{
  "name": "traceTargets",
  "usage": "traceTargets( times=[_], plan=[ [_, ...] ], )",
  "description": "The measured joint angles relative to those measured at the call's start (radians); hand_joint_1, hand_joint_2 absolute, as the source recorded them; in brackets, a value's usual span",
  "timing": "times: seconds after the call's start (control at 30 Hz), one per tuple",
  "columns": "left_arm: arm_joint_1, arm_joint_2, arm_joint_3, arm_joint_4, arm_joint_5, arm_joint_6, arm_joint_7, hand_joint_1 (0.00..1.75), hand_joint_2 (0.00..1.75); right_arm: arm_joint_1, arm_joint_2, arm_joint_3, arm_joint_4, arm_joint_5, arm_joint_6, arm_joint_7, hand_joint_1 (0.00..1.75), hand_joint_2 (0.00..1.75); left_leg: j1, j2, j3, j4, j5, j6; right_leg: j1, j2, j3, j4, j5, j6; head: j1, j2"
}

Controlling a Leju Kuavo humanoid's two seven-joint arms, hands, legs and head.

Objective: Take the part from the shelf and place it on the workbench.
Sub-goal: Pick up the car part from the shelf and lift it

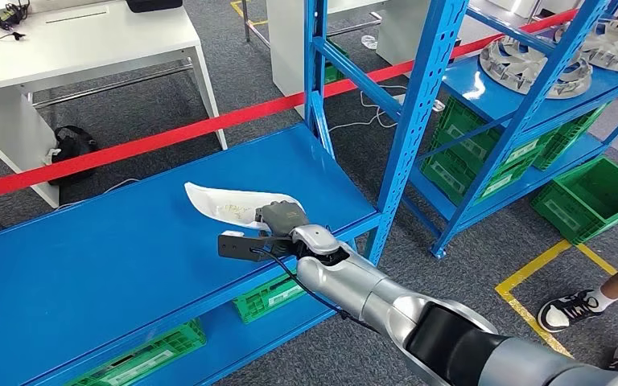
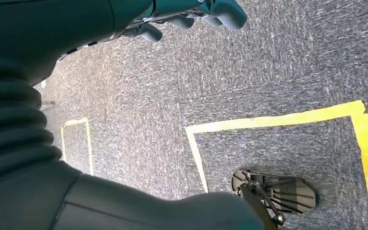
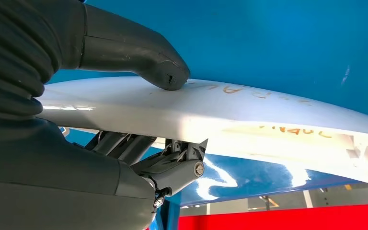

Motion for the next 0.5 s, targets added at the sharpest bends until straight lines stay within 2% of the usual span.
traceTargets(
  times=[0.1, 0.27, 0.37, 0.5],
  plan=[
    [0.003, 0.001, 0.002, 0.0, 0.034, 0.022, -0.021, 0.0, 1.75, -0.03, 0.013, 0.007, 0.005, -0.02, 0.03, -0.003, 1.75, 1.75, 0.001, 0.002, 0.0, 0.0, 0.0, 0.0, -0.001, 0.001, 0.0, 0.0, 0.0, 0.0, 0.0, 0.0],
    [0.002, 0.004, 0.02, 0.0, 0.084, 0.052, -0.035, 0.0, 1.75, -0.117, 0.098, 0.035, 0.045, -0.039, 0.059, 0.002, 1.75, 1.75, 0.001, 0.007, 0.001, 0.0, 0.0, 0.0, 0.001, 0.006, -0.001, 0.0, 0.001, 0.002, 0.0, 0.0],
    [0.005, 0.004, 0.023, 0.0, 0.078, 0.062, -0.014, 0.0, 1.75, -0.136, 0.138, 0.044, 0.06, -0.049, 0.027, 0.004, 1.75, 1.75, 0.001, 0.002, 0.0, 0.0, 0.001, -0.001, 0.002, 0.003, -0.001, 0.0, 0.001, 0.001, 0.0, 0.0],
    [0.004, 0.003, 0.024, 0.001, 0.059, 0.087, 0.028, 0.0, 1.75, -0.135, 0.152, 0.043, 0.06, -0.07, -0.077, -0.005, 1.75, 1.75, 0.001, 0.001, -0.001, 0.0, 0.001, -0.002, 0.002, 0.002, -0.001, 0.0, 0.001, 0.001, 0.0, 0.0]
  ],
)
